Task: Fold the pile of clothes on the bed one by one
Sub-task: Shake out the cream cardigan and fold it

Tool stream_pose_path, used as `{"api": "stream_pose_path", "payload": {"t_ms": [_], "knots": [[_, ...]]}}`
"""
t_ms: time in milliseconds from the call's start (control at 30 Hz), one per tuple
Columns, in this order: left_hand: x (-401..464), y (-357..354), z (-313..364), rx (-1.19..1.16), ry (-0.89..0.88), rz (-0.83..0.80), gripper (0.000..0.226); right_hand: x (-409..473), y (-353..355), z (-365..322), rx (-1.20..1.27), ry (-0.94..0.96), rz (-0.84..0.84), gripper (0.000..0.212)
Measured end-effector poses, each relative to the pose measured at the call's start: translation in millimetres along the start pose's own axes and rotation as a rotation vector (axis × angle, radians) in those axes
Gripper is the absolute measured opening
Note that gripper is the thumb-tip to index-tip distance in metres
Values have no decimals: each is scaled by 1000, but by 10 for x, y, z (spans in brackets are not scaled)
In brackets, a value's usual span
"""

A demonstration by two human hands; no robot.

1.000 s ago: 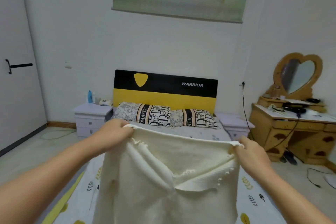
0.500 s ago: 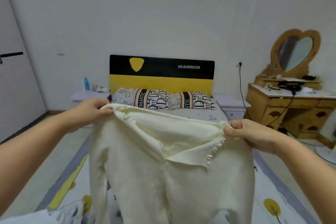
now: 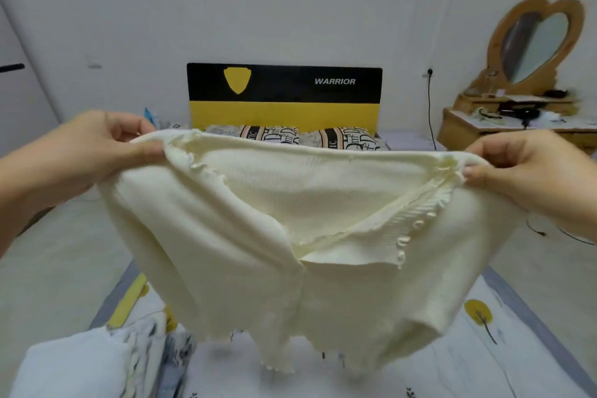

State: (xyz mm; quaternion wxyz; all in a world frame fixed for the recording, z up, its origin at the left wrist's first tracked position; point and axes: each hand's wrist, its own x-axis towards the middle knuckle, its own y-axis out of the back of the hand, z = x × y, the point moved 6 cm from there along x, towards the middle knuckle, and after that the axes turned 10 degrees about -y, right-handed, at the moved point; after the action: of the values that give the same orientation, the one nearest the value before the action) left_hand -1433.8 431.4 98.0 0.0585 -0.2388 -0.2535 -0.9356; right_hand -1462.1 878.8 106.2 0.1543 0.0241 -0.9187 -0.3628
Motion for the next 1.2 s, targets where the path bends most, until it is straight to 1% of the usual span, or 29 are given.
{"api": "stream_pose_path", "payload": {"t_ms": [33,67,100,133,233,300,333,367,433,467,533,567,633,700,767,833,933,1033,1133,1200], "knots": [[4,11,70,-38,-20,-5,55,-3,57,-24,22,17,-4,10],[7,15,139,-73,-37,-18,58,-1,130,-48,33,31,-20,31],[21,18,193,-103,-55,-38,58,14,216,-49,40,11,-32,48],[34,7,248,-125,-64,-56,57,62,321,-17,51,-14,-20,54],[89,-79,255,-167,-37,-104,52,282,533,172,45,-54,-22,56],[118,-261,111,-205,44,-122,39,407,451,281,11,-63,-15,59],[112,-401,-18,-223,100,-137,30,448,294,356,24,-108,-71,57],[92,-576,-190,-228,157,-165,22,493,75,478,47,-177,-135,46],[-6,-980,-638,-169,261,-234,16,532,-446,860,33,-318,-275,11],[-84,-1186,-901,-114,300,-255,18,514,-721,1089,1,-382,-331,10],[-284,-1588,-1440,9,361,-279,24,428,-1244,1576,-23,-472,-391,25],[-403,-1789,-1694,61,391,-290,24,366,-1492,1806,-27,-503,-406,29],[-640,-2153,-2146,143,442,-319,22,245,-1938,2226,-44,-563,-404,32],[-831,-2439,-2535,207,485,-320,24,151,-2318,2613,-38,-629,-388,30],[-925,-2623,-2851,254,521,-278,27,134,-2608,2900,-34,-671,-359,27],[-928,-2759,-3138,297,549,-232,23,190,-2839,3129,-55,-683,-317,28],[-814,-2945,-3537,346,553,-166,21,398,-3139,3397,-96,-653,-255,27],[-604,-3126,-3899,398,518,-134,25,725,-3423,3610,-148,-604,-226,14],[-391,-3315,-4247,428,487,-154,16,1092,-3695,3796,-215,-541,-209,9],[-274,-3400,-4466,439,478,-110,13,1308,-3841,3931,-248,-522,-160,10]]}}
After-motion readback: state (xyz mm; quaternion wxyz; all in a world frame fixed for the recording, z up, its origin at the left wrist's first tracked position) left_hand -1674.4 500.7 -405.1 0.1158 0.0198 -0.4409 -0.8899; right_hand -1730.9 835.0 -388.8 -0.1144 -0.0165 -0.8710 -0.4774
